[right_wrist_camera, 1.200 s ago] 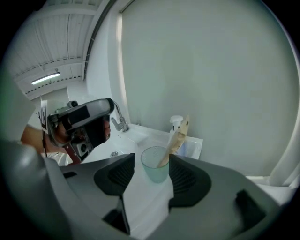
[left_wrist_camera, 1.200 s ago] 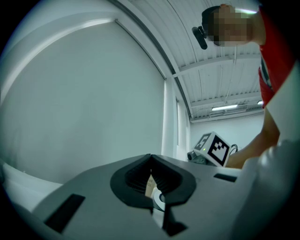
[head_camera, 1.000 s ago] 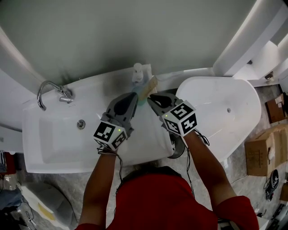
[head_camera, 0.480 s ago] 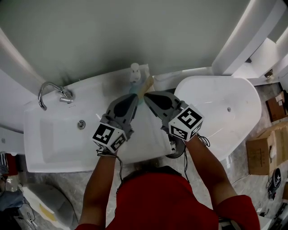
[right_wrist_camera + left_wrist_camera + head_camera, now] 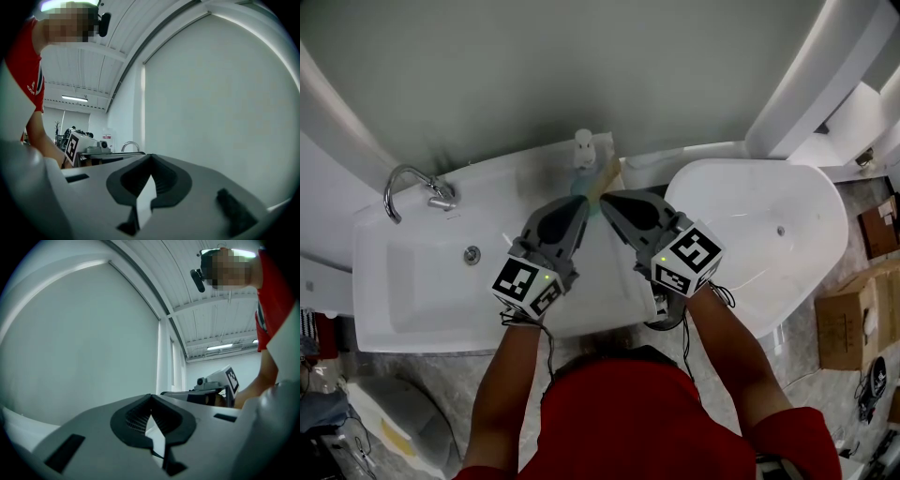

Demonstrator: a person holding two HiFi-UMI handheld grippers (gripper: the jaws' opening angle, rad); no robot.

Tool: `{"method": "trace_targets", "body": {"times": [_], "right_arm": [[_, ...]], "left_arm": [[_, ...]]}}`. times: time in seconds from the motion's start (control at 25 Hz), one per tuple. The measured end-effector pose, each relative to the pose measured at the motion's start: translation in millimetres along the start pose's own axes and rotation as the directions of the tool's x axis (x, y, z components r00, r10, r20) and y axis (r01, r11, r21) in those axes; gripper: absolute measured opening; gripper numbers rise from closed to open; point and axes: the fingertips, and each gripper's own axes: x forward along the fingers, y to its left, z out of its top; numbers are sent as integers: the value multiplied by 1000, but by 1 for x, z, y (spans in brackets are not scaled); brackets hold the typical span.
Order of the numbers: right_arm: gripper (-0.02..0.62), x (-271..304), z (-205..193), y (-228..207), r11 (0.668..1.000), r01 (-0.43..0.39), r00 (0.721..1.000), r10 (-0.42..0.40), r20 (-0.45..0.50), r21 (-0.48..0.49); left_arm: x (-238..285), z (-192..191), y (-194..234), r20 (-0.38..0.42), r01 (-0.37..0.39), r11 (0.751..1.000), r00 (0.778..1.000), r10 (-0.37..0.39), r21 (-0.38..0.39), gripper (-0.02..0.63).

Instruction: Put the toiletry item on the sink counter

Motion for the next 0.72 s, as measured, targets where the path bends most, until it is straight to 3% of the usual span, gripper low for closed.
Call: {"method": "trace_targets", "body": {"times": [0.72], "right_arm": [[29,-2,0,8,1000,-17,1000,17,2,-1]], "left_arm": [[-5,6,-7,7,-4,1000,1000,4,12,17]]}}
